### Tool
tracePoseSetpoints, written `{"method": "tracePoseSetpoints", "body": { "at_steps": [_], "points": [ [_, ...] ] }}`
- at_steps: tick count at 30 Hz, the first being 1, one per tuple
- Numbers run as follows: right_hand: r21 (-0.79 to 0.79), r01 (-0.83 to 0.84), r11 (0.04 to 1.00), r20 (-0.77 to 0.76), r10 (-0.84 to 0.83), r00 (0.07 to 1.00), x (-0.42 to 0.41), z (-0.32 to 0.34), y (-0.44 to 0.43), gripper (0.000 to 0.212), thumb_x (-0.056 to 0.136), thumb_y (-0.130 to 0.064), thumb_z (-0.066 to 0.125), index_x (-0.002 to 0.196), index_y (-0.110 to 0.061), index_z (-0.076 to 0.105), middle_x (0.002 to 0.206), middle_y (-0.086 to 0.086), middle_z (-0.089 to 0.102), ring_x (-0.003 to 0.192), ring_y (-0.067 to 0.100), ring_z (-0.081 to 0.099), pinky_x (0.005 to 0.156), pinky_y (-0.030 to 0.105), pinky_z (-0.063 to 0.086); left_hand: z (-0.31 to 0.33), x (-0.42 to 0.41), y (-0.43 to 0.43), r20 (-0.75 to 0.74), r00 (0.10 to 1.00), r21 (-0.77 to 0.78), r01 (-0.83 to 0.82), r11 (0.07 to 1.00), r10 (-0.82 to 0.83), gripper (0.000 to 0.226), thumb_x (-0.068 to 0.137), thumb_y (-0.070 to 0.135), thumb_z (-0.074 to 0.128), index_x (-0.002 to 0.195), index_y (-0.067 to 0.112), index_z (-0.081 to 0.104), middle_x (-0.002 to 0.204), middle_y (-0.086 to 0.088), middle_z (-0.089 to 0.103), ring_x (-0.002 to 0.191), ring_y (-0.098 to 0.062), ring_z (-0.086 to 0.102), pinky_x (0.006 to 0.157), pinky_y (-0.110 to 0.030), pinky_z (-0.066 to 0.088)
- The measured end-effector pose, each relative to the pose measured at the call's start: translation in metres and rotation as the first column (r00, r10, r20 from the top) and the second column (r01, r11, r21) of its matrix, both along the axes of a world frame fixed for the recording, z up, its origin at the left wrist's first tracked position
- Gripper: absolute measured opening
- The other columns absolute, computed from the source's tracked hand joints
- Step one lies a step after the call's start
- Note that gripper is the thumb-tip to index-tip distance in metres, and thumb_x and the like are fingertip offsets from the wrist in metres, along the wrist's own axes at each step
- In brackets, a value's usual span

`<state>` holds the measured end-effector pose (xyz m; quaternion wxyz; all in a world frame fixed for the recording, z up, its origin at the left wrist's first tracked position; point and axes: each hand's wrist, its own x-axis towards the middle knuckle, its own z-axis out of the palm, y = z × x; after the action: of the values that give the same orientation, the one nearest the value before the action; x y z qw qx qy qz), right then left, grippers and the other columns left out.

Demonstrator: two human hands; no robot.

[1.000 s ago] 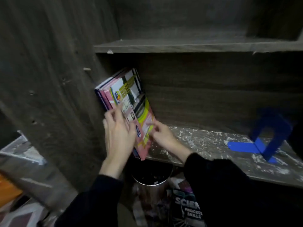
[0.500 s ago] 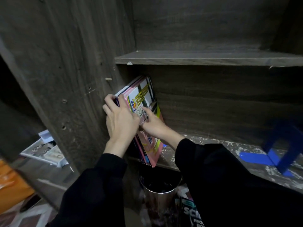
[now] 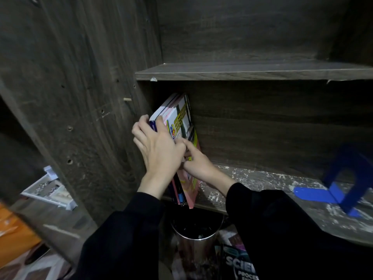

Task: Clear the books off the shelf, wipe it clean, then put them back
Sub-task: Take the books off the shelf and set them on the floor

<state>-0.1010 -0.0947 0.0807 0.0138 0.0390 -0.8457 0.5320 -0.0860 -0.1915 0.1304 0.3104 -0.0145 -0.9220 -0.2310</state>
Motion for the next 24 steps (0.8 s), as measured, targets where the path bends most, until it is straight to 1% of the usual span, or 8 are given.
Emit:
{"method": "tracePoseSetpoints", "body": {
  "at_steps": [3,8,11,14,17,20,22,24],
  "points": [
    [0.027,-0.031,0.999,0.041,0.030,0.999,0.002,0.001,0.006,0.080,0.085,-0.001,0.052,0.151,-0.033,0.019,0.127,0.006,0.055,0.106,0.030,0.062,0.085,0.038,0.051,-0.003,-0.002,-0.002,-0.047,0.999,-0.118,-0.015,0.993,0.009,0.064,0.076,0.023,0.063,0.133,0.002,0.043,0.144,-0.021,0.031,0.132,-0.037,0.024,0.106,-0.044,0.019],
    [0.029,-0.091,0.995,0.119,0.087,0.989,-0.001,-0.004,0.002,0.089,0.081,-0.004,0.060,0.152,-0.035,0.015,0.121,0.015,0.063,0.090,0.021,0.061,0.088,0.042,0.052,-0.002,-0.003,-0.007,-0.127,0.988,-0.266,-0.116,0.957,0.084,0.054,0.070,0.023,0.055,0.119,0.001,0.052,0.129,-0.019,0.046,0.112,-0.038,0.042,0.087,-0.044,0.033],
    [0.038,-0.096,0.995,0.126,0.090,0.988,-0.003,-0.006,0.000,0.091,0.082,-0.006,0.060,0.151,-0.039,0.011,0.114,0.010,0.063,0.100,0.030,0.064,0.091,0.044,0.052,-0.002,-0.003,-0.008,-0.080,0.994,-0.297,-0.091,0.951,0.070,0.053,0.076,0.023,0.055,0.124,0.002,0.048,0.128,-0.016,0.048,0.110,-0.034,0.041,0.087,-0.041,0.031],
    [0.055,-0.128,0.990,0.128,0.120,0.985,-0.003,-0.004,0.001,0.091,0.083,-0.006,0.058,0.151,-0.041,0.008,0.111,0.000,0.051,0.082,0.018,0.061,0.078,0.033,0.052,0.002,-0.008,-0.011,-0.046,0.998,-0.242,-0.063,0.968,0.053,0.049,0.081,0.024,0.057,0.125,0.006,0.046,0.128,-0.013,0.049,0.113,-0.031,0.037,0.091,-0.038,0.028],
    [0.048,-0.146,0.988,0.134,0.138,0.981,-0.003,-0.005,0.002,0.095,0.082,-0.011,0.065,0.151,-0.039,0.007,0.131,-0.002,0.046,0.110,0.018,0.052,0.095,0.029,0.044,0.004,-0.017,-0.015,0.033,0.998,-0.099,0.048,0.994,-0.045,0.057,0.085,0.027,0.060,0.134,0.007,0.039,0.126,-0.018,0.053,0.115,-0.034,0.042,0.093,-0.038,0.034],
    [0.023,-0.147,0.989,0.123,0.143,0.982,-0.002,-0.007,0.005,0.097,0.081,-0.013,0.068,0.152,-0.038,0.006,0.153,0.002,0.032,0.132,0.019,0.038,0.108,0.030,0.034,-0.004,-0.023,-0.019,0.042,0.988,-0.083,0.154,0.985,-0.151,0.071,0.088,0.029,0.061,0.145,0.013,0.023,0.113,-0.017,0.061,0.105,-0.034,0.056,0.084,-0.040,0.043],
    [0.008,-0.150,0.989,0.105,0.148,0.983,0.000,-0.013,0.006,0.100,0.080,-0.012,0.069,0.151,-0.040,0.004,0.155,-0.002,0.026,0.139,0.020,0.031,0.112,0.034,0.031,-0.010,-0.023,-0.020,0.010,0.975,-0.023,0.223,0.975,-0.223,0.067,0.088,0.029,0.061,0.144,0.021,0.023,0.108,-0.012,0.063,0.096,-0.032,0.062,0.079,-0.038,0.045],
    [-0.001,-0.159,0.987,0.074,0.158,0.985,0.001,-0.021,0.008,0.105,0.077,-0.011,0.071,0.149,-0.046,0.002,0.155,-0.005,0.027,0.136,0.019,0.036,0.111,0.039,0.035,-0.015,-0.022,-0.017,-0.005,0.950,0.111,0.311,0.944,-0.313,0.065,0.087,0.025,0.062,0.140,0.028,0.025,0.102,-0.008,0.064,0.088,-0.028,0.063,0.081,-0.039,0.049]
  ]
}}
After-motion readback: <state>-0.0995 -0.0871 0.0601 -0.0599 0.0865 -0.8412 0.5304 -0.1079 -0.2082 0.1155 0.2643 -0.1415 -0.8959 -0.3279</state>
